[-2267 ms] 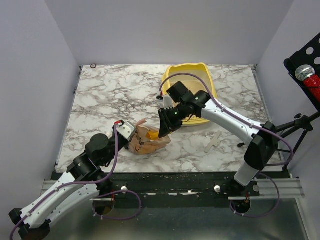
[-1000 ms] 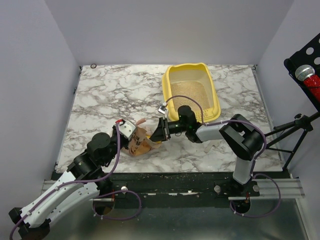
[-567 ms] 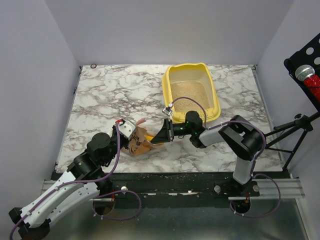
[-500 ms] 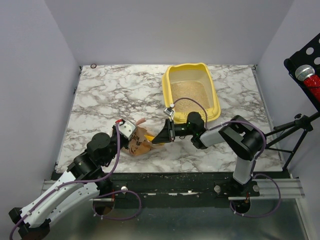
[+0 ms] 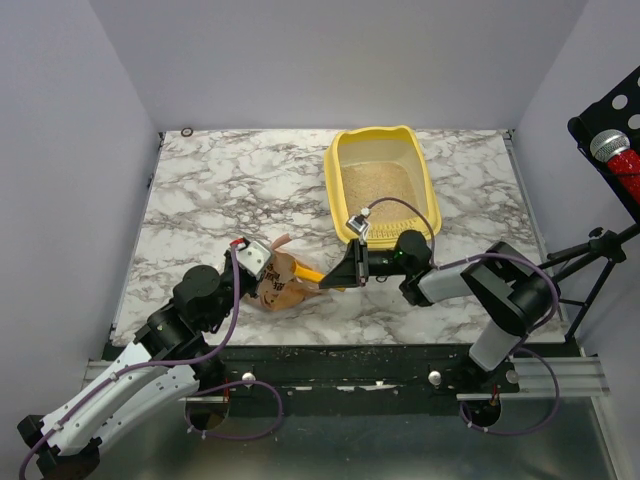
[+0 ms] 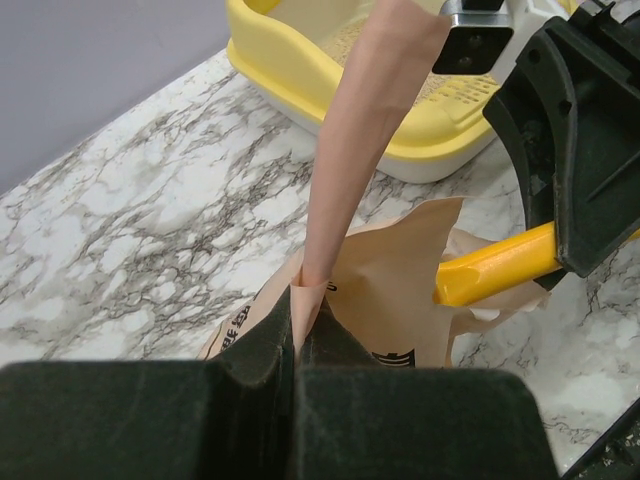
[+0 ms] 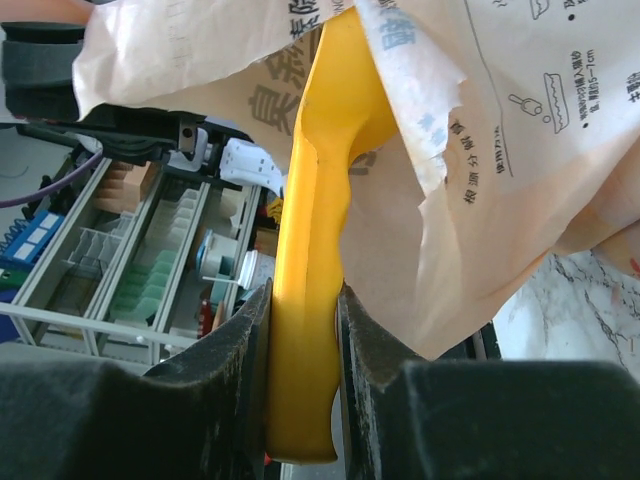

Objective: Fill the litter box with clean litter

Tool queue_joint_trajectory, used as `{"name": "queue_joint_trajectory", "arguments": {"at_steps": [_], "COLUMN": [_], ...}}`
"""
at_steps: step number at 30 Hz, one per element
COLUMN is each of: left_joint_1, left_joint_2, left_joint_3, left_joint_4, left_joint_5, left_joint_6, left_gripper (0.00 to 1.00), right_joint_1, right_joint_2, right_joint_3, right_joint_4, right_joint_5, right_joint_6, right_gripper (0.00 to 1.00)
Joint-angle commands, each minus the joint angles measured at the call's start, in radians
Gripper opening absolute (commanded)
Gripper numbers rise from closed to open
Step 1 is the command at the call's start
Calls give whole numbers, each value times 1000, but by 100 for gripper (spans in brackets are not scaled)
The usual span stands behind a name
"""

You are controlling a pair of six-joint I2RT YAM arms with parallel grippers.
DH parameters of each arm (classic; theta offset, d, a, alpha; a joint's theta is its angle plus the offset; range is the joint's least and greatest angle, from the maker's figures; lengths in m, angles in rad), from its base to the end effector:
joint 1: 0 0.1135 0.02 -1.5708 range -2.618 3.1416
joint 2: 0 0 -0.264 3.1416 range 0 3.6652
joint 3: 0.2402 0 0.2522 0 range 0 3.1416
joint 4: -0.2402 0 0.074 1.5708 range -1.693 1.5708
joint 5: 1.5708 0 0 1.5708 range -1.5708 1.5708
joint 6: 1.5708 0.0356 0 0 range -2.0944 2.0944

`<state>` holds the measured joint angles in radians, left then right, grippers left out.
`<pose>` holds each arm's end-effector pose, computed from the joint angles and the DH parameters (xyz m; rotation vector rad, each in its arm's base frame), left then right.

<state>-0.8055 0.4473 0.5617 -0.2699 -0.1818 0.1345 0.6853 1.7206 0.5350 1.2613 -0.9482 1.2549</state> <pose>0.0921 -0.0865 0.2984 0.6633 1.6037 -0.3384 0.2152 0.2132 0.1772 -0.4442 1.9794 2.0942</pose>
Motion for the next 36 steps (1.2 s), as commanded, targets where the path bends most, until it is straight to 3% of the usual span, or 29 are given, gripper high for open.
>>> {"name": "queue_joint_trajectory", "arguments": {"at_steps": [1,9,36], "left_joint_1": [-4,-4,-4], "left_joint_2": [-4,-10,-16], "left_joint_3": [23,24,15], "left_joint_4": [72,72,83], "left_joint_5": [28,28,24], "left_joint_6": [-1,-1,2], "left_gripper": [0,0,0], "right_joint_1": [-12,-39,-119], "right_joint_2": [-85,-180,-498], "right_joint_3": [-26,-56,-259], "right_joint_4": [110,-91,-359], "right_joint_5": [-17,-17,43], "right_joint_6": [-26,-98,-68], "right_gripper": [0,0,0]}}
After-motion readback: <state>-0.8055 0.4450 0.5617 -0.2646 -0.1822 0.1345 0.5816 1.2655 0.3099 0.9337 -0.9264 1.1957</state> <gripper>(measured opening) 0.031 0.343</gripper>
